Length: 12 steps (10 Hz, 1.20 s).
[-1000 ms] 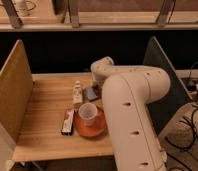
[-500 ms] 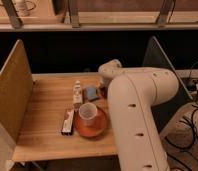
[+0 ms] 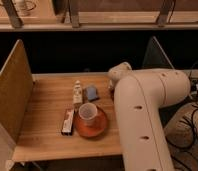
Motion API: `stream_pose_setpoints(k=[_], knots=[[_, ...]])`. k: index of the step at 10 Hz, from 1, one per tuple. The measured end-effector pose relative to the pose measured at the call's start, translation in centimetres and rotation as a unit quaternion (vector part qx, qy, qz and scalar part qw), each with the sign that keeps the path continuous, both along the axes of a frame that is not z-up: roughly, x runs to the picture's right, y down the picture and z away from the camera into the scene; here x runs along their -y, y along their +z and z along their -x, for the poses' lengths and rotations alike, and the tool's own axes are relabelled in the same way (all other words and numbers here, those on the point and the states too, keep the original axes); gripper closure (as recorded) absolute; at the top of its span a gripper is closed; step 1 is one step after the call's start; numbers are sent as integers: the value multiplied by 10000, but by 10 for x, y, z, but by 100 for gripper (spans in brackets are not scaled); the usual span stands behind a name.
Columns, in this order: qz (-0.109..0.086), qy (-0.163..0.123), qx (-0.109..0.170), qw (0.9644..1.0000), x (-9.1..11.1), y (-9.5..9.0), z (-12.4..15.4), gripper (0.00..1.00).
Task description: Drag the pepper across the table
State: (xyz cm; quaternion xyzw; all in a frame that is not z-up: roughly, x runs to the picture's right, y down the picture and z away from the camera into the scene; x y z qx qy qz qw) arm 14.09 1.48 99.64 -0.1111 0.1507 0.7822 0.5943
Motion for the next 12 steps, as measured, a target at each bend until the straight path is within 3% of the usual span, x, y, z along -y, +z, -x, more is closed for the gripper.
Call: stream_pose_setpoints(k=[4, 8, 12], knots=[[-194, 434, -386, 9981, 1, -21, -39, 100], [-208, 462, -405, 9979, 0, -23, -40, 93], [-208, 462, -407, 9979, 0, -23, -41, 53]])
